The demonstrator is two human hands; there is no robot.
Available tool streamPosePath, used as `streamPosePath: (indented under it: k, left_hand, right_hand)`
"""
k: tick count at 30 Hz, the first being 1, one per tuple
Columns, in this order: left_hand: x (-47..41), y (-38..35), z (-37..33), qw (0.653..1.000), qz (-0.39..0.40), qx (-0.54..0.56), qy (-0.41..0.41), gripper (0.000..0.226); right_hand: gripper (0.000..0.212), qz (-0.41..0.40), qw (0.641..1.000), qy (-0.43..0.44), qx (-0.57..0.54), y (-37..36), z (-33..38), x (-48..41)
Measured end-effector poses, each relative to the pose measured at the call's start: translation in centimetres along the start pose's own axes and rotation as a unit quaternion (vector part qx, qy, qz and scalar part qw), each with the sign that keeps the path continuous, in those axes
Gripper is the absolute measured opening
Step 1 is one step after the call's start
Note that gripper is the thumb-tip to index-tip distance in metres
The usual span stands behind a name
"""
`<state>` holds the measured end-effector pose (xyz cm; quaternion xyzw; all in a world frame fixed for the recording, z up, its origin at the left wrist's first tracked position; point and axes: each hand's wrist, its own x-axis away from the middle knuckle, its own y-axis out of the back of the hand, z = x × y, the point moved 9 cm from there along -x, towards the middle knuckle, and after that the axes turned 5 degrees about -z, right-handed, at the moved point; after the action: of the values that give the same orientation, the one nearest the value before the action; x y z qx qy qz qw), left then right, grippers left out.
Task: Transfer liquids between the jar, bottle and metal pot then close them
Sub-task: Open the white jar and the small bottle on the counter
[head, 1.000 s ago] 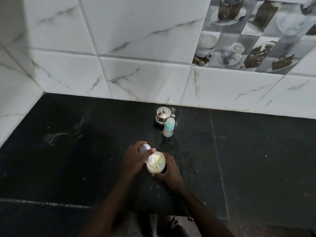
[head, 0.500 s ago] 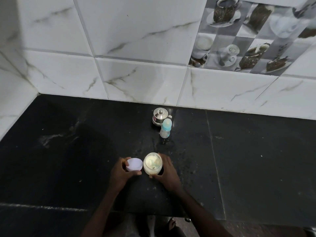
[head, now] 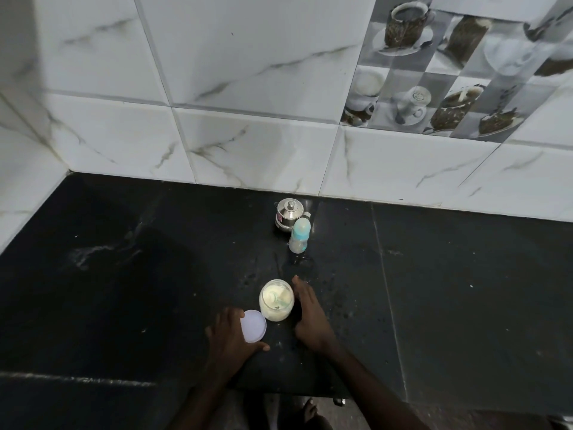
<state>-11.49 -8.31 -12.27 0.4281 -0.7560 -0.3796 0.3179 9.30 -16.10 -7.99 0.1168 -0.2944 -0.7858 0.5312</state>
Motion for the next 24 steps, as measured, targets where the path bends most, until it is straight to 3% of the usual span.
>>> streamPosePath:
  k: [4, 7, 11, 14, 18, 20, 24]
  left_hand:
    - [0.0, 0.9, -0.4, 1.0, 0.015, 0.009, -0.02, 0.124]
    - [-0.2, 2.8, -0.5, 0.996, -0.023, 0.07, -0.053, 0.13]
    - [-1.8, 5.2, -2.5, 0.984, -0.059, 0.147, -0.082, 0.13]
    - [-3.9, 7.2, -5.2, 0.975, -0.112, 0.152, -0.113, 0.115]
    - [-6.5, 9.4, -9.2, 0.951, -0.183, 0.189, -0.164, 0.07]
    - [-7.6, 10.1, -11.0, 0.943, -0.199, 0.208, -0.168, 0.055]
    - [-9.8, 10.6, -12.8, 0.944, -0.215, 0.194, -0.157, 0.046]
  right_hand:
    - [0.095, -0.096, 0.995, -0.014, 0.019, 4.4, 0.7, -2.3]
    - [0.081, -0.174, 0.982, -0.013, 0.076, 8.5, 2.6, -5.4]
    - [0.075, -0.179, 0.976, -0.034, 0.122, 11.1, 4.6, -10.2]
    - [0.083, -0.142, 0.977, -0.03, 0.155, 11.0, 5.3, -13.9]
    - [0.089, -0.085, 0.978, -0.021, 0.188, 10.0, 6.2, -16.9]
    - [0.085, -0.059, 0.97, -0.015, 0.234, 9.2, 6.7, -17.6]
    - [0.058, -0.039, 0.951, 0.0, 0.307, 8.2, 6.7, -18.0]
